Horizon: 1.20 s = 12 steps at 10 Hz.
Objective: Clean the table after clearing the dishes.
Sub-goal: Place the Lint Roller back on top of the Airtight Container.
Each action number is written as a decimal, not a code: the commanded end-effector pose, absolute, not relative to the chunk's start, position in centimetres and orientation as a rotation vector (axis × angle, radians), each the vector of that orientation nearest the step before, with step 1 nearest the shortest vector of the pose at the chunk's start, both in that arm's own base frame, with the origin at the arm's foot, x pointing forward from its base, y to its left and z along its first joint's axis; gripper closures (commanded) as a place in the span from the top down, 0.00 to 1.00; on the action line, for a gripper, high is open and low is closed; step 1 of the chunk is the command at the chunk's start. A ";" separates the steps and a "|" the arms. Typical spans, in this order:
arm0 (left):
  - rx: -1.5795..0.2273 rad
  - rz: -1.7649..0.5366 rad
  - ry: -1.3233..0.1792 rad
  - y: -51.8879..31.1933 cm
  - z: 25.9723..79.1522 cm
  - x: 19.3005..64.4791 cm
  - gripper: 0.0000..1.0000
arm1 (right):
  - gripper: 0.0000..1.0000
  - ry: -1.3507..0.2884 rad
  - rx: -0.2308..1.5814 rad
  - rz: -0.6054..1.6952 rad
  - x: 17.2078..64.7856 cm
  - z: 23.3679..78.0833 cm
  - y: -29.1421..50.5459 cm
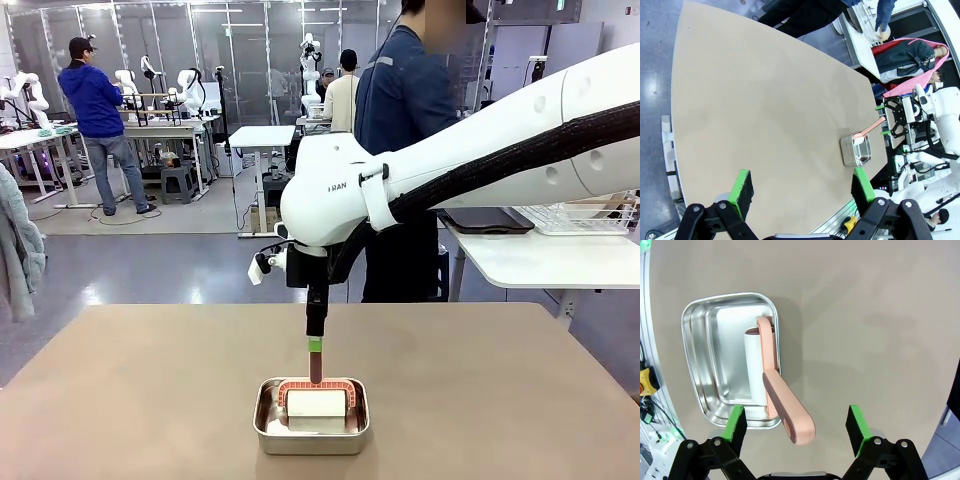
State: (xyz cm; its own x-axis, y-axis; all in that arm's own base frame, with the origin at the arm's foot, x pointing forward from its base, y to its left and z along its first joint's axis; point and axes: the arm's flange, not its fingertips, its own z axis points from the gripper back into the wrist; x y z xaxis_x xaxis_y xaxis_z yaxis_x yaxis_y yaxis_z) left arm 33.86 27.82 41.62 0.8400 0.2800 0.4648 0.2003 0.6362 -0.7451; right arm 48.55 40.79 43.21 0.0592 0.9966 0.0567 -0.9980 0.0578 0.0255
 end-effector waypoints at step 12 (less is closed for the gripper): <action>-0.881 0.053 -0.605 27.8 41.7 33.6 1.00 | 1.00 -0.117 1.006 1.008 51.6 49.0 21.8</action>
State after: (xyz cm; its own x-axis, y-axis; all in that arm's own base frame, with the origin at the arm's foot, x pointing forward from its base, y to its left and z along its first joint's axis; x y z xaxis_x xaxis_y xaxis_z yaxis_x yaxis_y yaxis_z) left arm 33.87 27.81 41.62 0.8401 0.2796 0.4649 0.2005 0.6363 -0.7450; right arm 52.45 27.16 50.76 0.3834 0.7939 0.4720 -0.8560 0.1135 0.5044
